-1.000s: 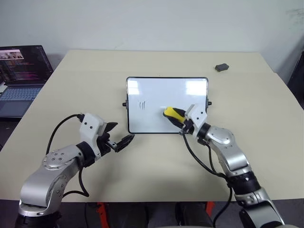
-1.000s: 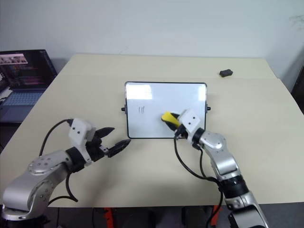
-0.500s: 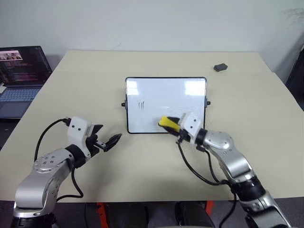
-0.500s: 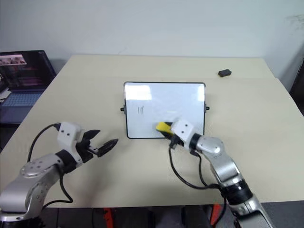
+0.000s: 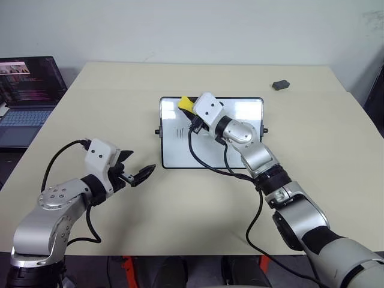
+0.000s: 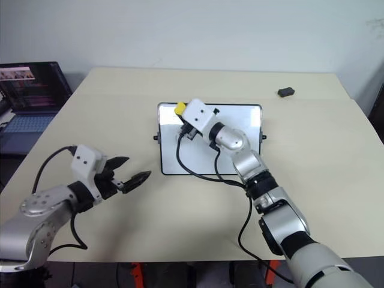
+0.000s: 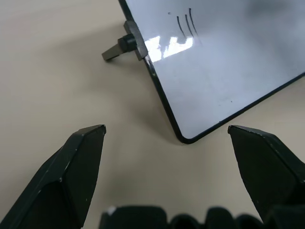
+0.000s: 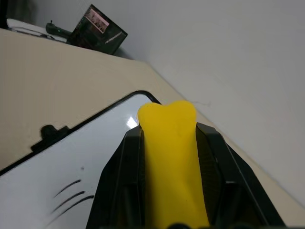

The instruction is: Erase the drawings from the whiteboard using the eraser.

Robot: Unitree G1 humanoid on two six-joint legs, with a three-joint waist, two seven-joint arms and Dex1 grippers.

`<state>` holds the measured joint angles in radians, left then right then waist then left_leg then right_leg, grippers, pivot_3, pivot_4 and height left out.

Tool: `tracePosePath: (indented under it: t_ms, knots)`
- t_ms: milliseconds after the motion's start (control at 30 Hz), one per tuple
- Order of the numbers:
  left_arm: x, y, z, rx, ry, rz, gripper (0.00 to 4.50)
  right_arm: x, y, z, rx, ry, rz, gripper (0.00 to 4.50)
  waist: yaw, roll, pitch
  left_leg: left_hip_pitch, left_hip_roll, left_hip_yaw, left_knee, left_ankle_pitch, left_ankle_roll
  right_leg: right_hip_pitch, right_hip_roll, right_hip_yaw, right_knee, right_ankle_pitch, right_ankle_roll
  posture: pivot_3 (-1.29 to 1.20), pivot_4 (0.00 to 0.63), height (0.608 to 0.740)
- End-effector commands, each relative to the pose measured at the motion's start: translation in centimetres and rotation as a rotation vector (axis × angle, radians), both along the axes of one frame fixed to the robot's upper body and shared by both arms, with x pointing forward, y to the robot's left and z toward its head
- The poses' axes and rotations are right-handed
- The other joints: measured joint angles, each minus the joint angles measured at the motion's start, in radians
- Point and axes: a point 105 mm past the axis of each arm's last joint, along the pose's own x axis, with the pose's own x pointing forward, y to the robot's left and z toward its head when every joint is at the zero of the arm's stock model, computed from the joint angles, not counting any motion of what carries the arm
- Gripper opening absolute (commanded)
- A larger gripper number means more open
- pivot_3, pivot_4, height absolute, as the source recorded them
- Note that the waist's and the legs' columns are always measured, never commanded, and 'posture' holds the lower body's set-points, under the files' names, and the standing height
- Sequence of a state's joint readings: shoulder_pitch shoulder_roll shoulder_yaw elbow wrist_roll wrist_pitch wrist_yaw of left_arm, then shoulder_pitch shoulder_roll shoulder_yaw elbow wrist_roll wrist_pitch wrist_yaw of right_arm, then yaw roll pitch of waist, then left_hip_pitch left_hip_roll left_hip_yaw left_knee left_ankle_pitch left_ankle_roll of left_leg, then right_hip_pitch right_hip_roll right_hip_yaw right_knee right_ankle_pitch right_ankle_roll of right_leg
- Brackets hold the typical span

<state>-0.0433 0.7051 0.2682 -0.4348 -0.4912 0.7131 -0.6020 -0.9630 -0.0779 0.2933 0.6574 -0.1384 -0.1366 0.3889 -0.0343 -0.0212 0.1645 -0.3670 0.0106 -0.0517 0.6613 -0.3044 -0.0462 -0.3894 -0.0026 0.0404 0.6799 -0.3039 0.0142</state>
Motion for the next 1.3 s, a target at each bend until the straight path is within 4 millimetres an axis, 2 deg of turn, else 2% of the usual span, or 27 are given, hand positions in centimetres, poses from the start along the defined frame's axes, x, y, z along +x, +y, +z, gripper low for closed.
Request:
tracePosePath:
  t_ms: [33,133,300,400,533,700,733,800,833,900,1033,1167,1300]
  knots:
    - [-0.1,-0.5,1.2,0.016,-0.037,-0.031,4.5,0.2,0.5,0.1,-0.012,-0.022,0.011,1.11,0.0,0.0,0.0,-0.001,0.0,0.0,0.0,0.0,0.0,0.0,0.0,0.0,0.0,0.0,0.0,0.0,0.15,0.74]
    - [-0.1,-0.8,1.2,0.016,-0.033,-0.04,4.5,0.1,0.9,-2.6,-0.08,0.052,0.029,1.11,-0.002,0.0,0.0,0.0,0.0,0.0,0.0,0.0,0.0,-0.001,0.0,0.0,0.001,0.0,0.0,0.0,0.15,0.74]
    - [-0.2,-1.3,1.3,0.008,-0.031,-0.051,4.5,-2.2,0.8,-9.2,-0.302,0.224,0.146,1.11,-0.008,0.0,-0.001,0.004,0.0,0.0,0.0,0.0,0.0,0.002,0.0,0.0,0.003,0.0,0.0,0.0,0.15,0.74]
    - [-0.3,-1.4,1.2,0.005,-0.024,-0.054,4.5,-3.6,0.6,-11.1,-0.382,0.279,0.206,1.11,-0.008,0.0,-0.002,0.005,0.0,-0.001,0.001,0.0,0.0,0.004,0.0,0.0,0.003,0.0,0.0,0.0,0.15,0.74]
    - [-0.3,-1.5,1.2,0.001,-0.018,-0.056,4.5,-3.9,1.2,-9.8,-0.358,0.244,0.22,1.11,-0.007,0.0,-0.002,0.006,0.0,-0.002,0.002,0.0,0.0,0.004,0.0,-0.001,0.006,0.001,-0.001,0.0,0.15,0.74]
    - [-0.3,-1.6,1.2,0.004,-0.012,-0.061,4.5,-2.9,2.1,-4.1,-0.19,0.097,0.186,1.1,-0.006,0.0,-0.001,0.004,0.0,-0.002,0.003,0.001,0.0,0.002,0.0,-0.001,0.009,0.001,-0.001,0.0,0.15,0.74]
    - [-0.3,-1.5,1.3,0.005,-0.013,-0.059,4.5,-2.6,2.3,-2.1,-0.133,0.051,0.178,1.1,-0.006,0.0,0.0,0.004,0.0,-0.002,0.003,0.001,0.0,0.001,0.0,-0.001,0.009,0.001,-0.001,0.0,0.15,0.74]
    - [-0.4,-1.4,1.3,0.005,-0.014,-0.054,4.5,-2.3,2.6,0.4,-0.064,-0.006,0.165,1.1,-0.007,0.0,0.0,0.003,0.0,-0.002,0.003,0.001,-0.001,0.0,0.0,-0.001,0.008,0.001,-0.001,0.0,0.15,0.74]
    - [-0.4,-1.4,1.3,0.006,-0.015,-0.054,4.5,-1.9,2.5,1.4,-0.033,-0.029,0.14,1.1,-0.007,0.0,0.0,0.002,0.0,-0.002,0.002,0.001,-0.001,0.0,0.0,-0.001,0.007,0.001,-0.001,0.0,0.15,0.74]
    - [-0.4,-1.5,1.2,0.004,-0.016,-0.055,4.5,-0.8,2.4,2.3,-0.013,-0.045,0.078,1.1,-0.01,0.0,0.0,0.002,0.0,-0.002,0.001,0.001,-0.001,0.0,0.0,-0.001,0.006,0.001,-0.001,0.0,0.15,0.74]
    - [-0.5,-1.7,1.0,0.001,-0.013,-0.057,4.5,-0.2,2.8,1.3,-0.029,-0.015,0.059,1.1,-0.017,0.0,0.0,0.001,0.001,-0.001,-0.001,0.0,-0.001,0.0,0.0,-0.001,0.001,0.001,-0.002,0.0,0.15,0.74]
    - [-0.5,-1.7,1.0,0.0,-0.015,-0.052,4.5,-0.8,3.5,-2.5,-0.145,0.06,0.106,1.1,-0.021,0.0,0.0,-0.002,0.0,0.0,-0.001,0.0,-0.001,-0.002,0.0,-0.001,0.0,0.001,-0.001,0.0,0.15,0.74]
    - [-0.6,-1.6,1.0,-0.001,-0.015,-0.05,4.5,-1.9,3.0,-6.8,-0.283,0.166,0.155,1.1,-0.021,0.0,0.0,0.001,0.0,-0.001,-0.001,0.0,-0.001,0.0,0.0,-0.001,0.001,0.001,-0.001,0.0,0.15,0.74]
